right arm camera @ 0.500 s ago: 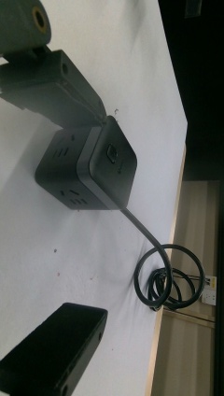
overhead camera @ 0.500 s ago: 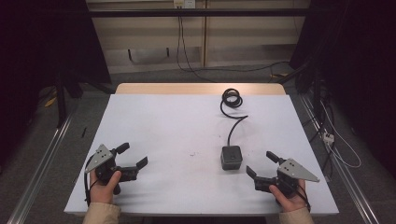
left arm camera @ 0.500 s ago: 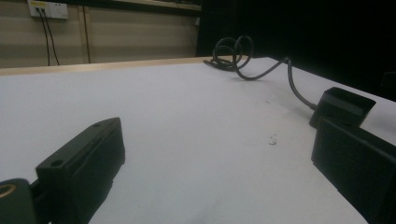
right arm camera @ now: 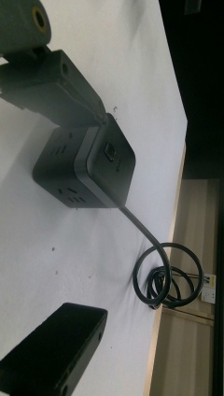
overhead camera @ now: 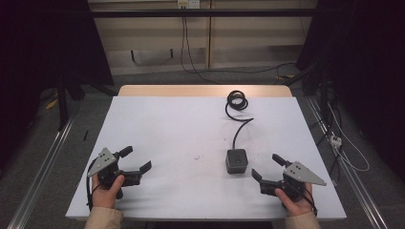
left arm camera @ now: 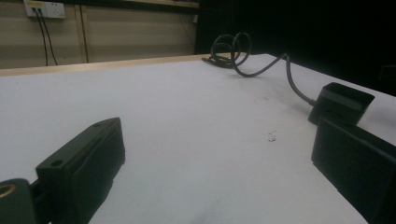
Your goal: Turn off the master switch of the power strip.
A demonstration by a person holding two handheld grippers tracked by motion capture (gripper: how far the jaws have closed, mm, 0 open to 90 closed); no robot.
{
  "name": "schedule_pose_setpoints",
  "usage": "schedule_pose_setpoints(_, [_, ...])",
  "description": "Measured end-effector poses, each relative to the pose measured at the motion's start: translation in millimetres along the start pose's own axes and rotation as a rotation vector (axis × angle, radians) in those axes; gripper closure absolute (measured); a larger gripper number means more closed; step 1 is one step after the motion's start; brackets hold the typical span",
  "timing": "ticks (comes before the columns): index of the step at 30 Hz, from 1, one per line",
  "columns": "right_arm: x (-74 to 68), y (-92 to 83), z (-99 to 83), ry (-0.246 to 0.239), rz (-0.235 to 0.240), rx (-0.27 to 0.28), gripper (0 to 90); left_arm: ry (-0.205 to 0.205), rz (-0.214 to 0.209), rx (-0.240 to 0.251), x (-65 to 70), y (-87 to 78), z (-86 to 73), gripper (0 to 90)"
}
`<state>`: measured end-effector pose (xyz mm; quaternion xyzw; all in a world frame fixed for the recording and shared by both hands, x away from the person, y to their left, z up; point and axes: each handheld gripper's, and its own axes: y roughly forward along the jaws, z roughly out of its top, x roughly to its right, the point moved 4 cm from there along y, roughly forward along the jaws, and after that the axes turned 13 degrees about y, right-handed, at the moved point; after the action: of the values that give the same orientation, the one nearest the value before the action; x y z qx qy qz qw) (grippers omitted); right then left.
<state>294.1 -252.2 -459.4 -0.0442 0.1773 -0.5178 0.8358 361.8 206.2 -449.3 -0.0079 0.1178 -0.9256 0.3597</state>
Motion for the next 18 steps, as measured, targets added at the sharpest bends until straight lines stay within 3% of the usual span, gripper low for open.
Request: schedule_pose_setpoints(18, [-2.0, 6.5, 3.8, -0.005, 0.001, 0.003, 6.8, 0.003, 0.009, 0.004, 0.0, -3.5, 0.6, 2.6])
